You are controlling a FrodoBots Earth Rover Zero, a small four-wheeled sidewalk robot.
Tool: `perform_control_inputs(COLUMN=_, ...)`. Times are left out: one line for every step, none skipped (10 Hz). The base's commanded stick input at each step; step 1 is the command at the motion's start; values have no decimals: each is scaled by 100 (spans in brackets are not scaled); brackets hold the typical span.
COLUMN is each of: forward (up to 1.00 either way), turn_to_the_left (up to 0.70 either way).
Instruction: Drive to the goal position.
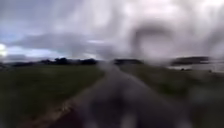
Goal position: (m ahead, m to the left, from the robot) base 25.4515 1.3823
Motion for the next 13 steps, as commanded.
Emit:
perform_control_inputs(forward=70, turn_to_the_left=0)
perform_control_inputs(forward=70, turn_to_the_left=0)
perform_control_inputs(forward=70, turn_to_the_left=0)
perform_control_inputs(forward=70, turn_to_the_left=0)
perform_control_inputs(forward=70, turn_to_the_left=0)
perform_control_inputs(forward=70, turn_to_the_left=0)
perform_control_inputs(forward=70, turn_to_the_left=0)
perform_control_inputs(forward=70, turn_to_the_left=0)
perform_control_inputs(forward=70, turn_to_the_left=0)
perform_control_inputs(forward=70, turn_to_the_left=0)
perform_control_inputs(forward=70, turn_to_the_left=0)
perform_control_inputs(forward=70, turn_to_the_left=0)
perform_control_inputs(forward=70, turn_to_the_left=0)
